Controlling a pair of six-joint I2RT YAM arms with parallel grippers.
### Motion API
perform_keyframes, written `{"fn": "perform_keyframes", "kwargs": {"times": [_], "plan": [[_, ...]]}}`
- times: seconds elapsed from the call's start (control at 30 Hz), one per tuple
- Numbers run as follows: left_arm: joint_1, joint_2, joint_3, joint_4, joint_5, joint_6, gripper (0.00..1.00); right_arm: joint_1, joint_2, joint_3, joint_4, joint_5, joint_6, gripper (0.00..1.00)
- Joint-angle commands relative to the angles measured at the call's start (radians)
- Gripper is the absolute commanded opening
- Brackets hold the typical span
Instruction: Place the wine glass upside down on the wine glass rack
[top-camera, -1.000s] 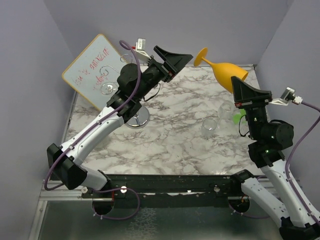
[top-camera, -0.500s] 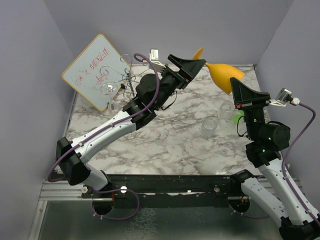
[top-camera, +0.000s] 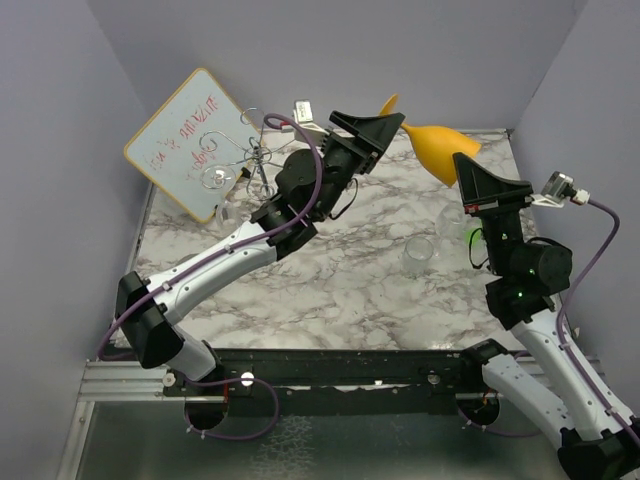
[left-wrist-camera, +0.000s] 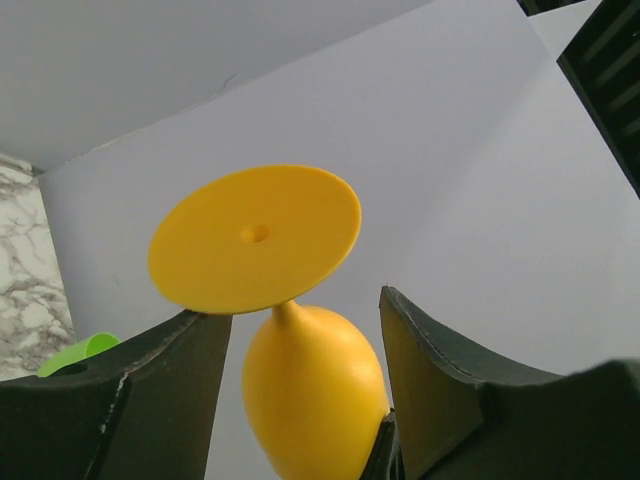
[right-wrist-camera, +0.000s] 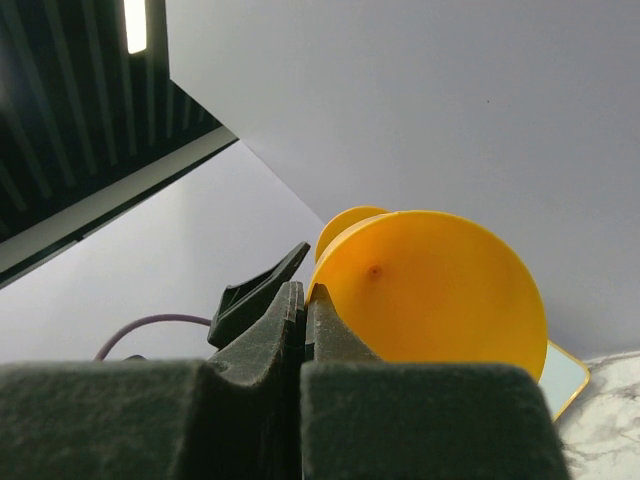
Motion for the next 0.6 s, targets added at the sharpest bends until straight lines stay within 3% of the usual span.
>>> {"fn": "perform_keyframes", "kwargs": {"times": [0.0, 0.27, 0.57], "plan": [[-0.016, 0.031, 0.046, 0.035, -0.054, -0.030, 0.61, 0.004, 0.016, -0.015, 0.060, -0.081, 0.009, 0.01], [-0.020, 0.050, 0.065, 0.050, -0.090, -0.042, 0.54, 0.004, 0.054, -0.022, 0.126, -0.175, -0.041, 0.01], [-0.020, 0.067, 0.082, 0.082, -0.084, 0.026, 0.11, 0.004, 0.048, -0.021, 0.099, -0.226, -0.056, 0.01]]}}
